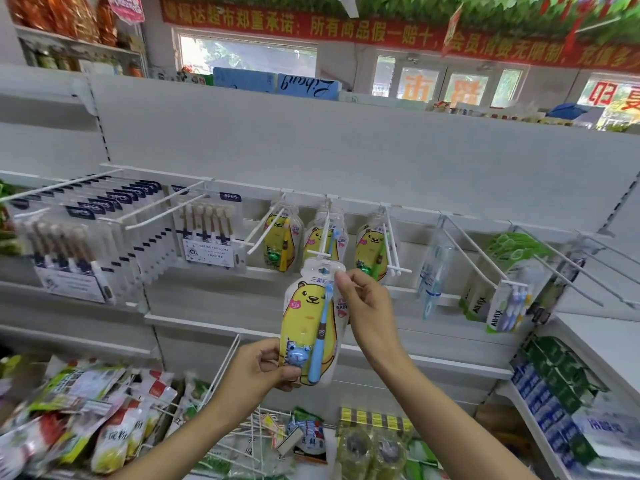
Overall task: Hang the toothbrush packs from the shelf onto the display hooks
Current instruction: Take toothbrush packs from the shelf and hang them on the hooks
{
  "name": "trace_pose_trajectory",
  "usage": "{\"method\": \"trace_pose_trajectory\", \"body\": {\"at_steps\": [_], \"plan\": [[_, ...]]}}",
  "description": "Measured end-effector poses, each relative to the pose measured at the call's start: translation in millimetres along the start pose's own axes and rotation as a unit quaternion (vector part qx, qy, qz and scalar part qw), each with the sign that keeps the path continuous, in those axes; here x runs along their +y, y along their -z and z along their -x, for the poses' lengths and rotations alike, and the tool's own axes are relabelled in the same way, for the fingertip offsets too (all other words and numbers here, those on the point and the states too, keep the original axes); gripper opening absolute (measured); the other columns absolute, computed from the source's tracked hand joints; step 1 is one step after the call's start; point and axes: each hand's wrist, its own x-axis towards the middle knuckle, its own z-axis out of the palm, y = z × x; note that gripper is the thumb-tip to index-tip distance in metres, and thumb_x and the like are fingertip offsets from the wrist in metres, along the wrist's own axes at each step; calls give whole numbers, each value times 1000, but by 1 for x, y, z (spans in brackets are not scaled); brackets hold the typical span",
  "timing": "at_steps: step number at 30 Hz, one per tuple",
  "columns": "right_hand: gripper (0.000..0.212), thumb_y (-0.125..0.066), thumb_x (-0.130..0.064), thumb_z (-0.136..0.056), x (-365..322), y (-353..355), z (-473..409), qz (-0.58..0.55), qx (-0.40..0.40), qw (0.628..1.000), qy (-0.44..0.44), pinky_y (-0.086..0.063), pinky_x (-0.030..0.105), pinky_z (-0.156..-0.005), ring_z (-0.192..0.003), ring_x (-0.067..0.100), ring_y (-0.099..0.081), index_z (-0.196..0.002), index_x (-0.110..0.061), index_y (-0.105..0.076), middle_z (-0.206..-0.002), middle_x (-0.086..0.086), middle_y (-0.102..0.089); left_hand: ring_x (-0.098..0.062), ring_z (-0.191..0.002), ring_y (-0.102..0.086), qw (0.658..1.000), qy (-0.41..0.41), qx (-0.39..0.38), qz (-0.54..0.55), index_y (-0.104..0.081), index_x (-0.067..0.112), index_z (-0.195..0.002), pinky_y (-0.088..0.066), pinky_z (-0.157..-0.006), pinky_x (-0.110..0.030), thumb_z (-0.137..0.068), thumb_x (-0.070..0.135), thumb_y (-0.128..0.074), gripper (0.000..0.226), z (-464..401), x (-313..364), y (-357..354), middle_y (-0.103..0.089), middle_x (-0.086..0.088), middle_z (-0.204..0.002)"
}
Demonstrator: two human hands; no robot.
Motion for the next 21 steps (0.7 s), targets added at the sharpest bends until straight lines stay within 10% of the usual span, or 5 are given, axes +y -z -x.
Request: {"method": "trace_pose_trajectory", "body": {"at_steps": [21], "plan": [[26, -55, -18, -100, 10, -6, -40, -1, 22, 999, 30, -61, 30, -67, -88, 21, -73, -91, 6, -56, -96, 23, -69, -35, -70, -73, 1000, -16, 5, 22, -71, 5, -99, -61, -62, -35, -63, 23, -84, 42, -35, -14, 5, -76, -19, -88]]}}
